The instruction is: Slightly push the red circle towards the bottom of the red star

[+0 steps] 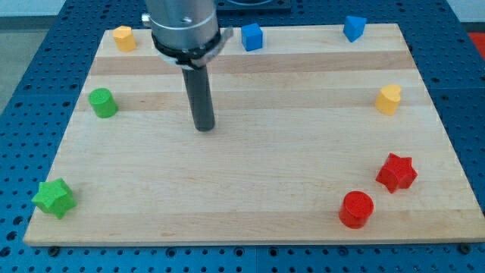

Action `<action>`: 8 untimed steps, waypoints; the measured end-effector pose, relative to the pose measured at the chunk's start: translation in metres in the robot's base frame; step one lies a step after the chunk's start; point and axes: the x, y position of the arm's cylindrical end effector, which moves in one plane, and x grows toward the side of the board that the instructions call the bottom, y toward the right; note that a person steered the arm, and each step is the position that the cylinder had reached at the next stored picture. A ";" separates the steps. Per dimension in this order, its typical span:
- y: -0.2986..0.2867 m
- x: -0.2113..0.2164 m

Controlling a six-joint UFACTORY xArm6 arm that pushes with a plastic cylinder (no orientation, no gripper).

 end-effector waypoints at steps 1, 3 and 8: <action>0.015 0.022; 0.089 0.058; 0.171 0.160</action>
